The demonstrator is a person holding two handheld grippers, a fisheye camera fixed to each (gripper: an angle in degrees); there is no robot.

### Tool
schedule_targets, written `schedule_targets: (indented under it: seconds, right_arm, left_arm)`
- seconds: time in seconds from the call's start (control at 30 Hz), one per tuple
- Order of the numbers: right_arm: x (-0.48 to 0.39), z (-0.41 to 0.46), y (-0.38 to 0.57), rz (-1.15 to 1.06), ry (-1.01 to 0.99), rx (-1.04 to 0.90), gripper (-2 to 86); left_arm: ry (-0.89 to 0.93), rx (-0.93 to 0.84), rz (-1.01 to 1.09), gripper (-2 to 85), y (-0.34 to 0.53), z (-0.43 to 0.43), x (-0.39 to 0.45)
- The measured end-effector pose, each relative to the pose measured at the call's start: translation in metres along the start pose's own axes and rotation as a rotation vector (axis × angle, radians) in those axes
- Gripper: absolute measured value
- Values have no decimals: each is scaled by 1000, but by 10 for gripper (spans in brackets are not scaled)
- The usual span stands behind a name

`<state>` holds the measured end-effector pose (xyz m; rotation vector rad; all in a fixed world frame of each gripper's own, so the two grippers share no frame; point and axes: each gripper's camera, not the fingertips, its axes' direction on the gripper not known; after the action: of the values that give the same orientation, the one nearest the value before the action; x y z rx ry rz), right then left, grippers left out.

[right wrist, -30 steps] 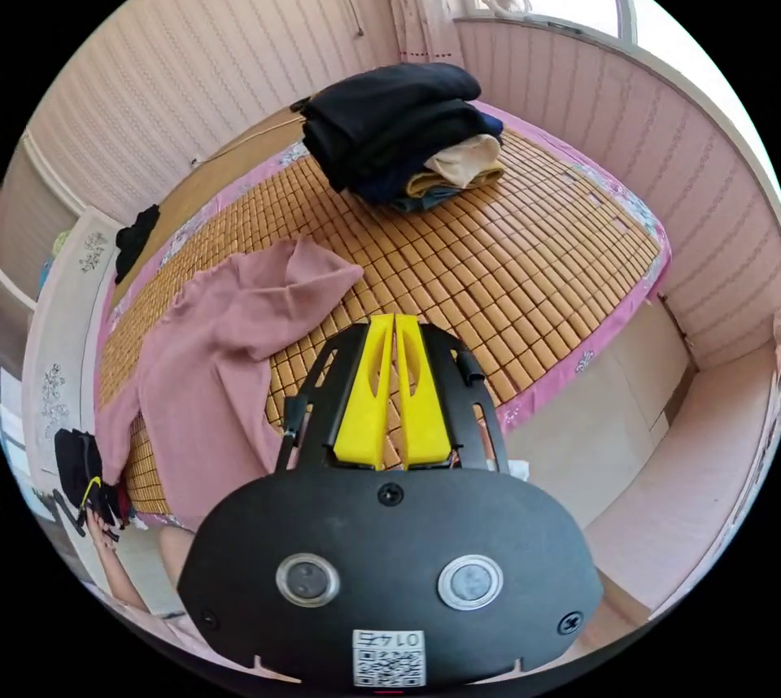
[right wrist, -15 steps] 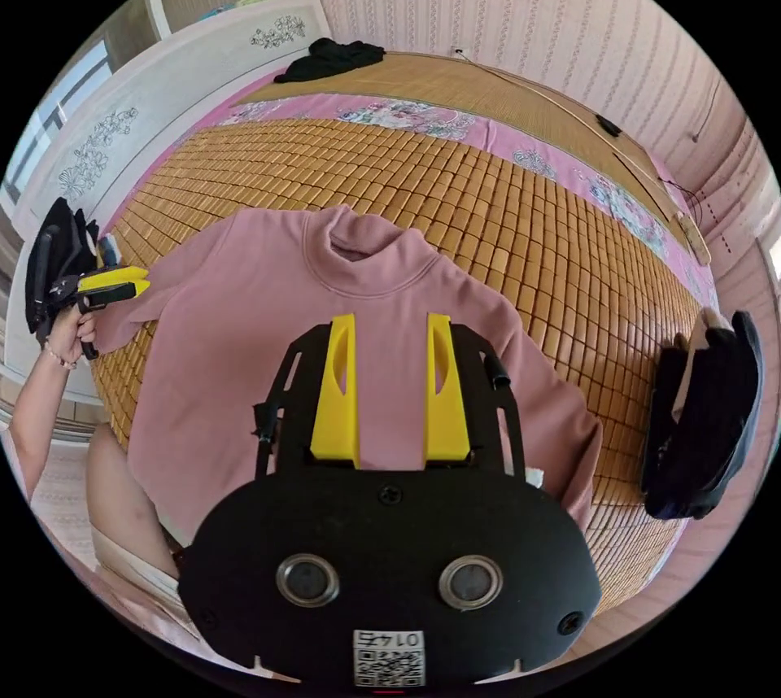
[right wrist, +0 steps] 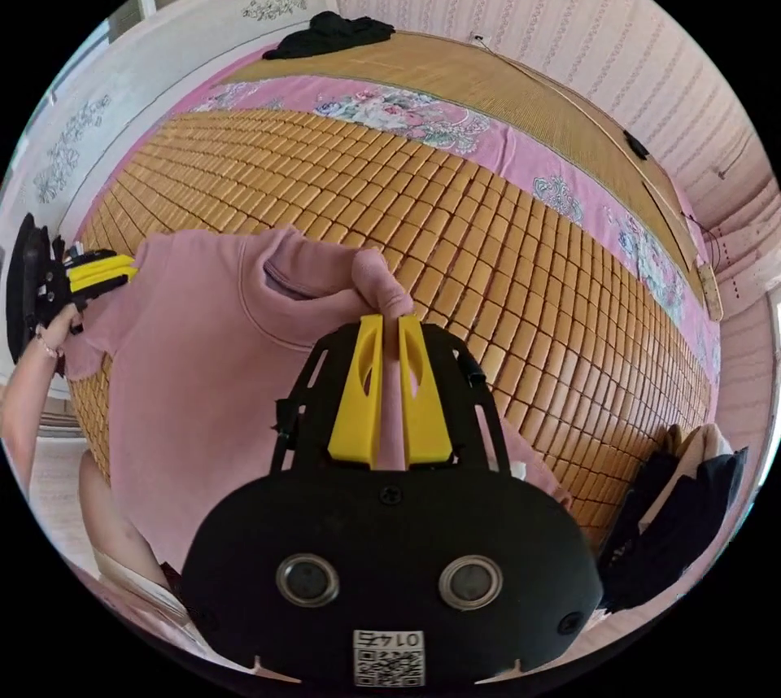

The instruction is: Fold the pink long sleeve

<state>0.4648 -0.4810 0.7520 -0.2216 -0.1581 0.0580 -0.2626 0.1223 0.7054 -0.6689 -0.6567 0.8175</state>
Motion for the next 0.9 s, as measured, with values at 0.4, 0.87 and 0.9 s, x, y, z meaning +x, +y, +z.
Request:
schedule_targets:
  seconds: [0.4, 0.87, 0.9]
  right_arm:
    - [25, -89, 175, 7, -77, 150, 98]
    - [71, -88, 330, 272, -47, 97, 16]
    - [81, -100, 343, 317, -71, 141, 12]
  left_arm:
    - [7, 332, -40, -3, 67, -107, 27]
    - [463, 39, -27, 8, 167, -50, 229]
    - [471, 26, -29, 5, 163, -49, 228]
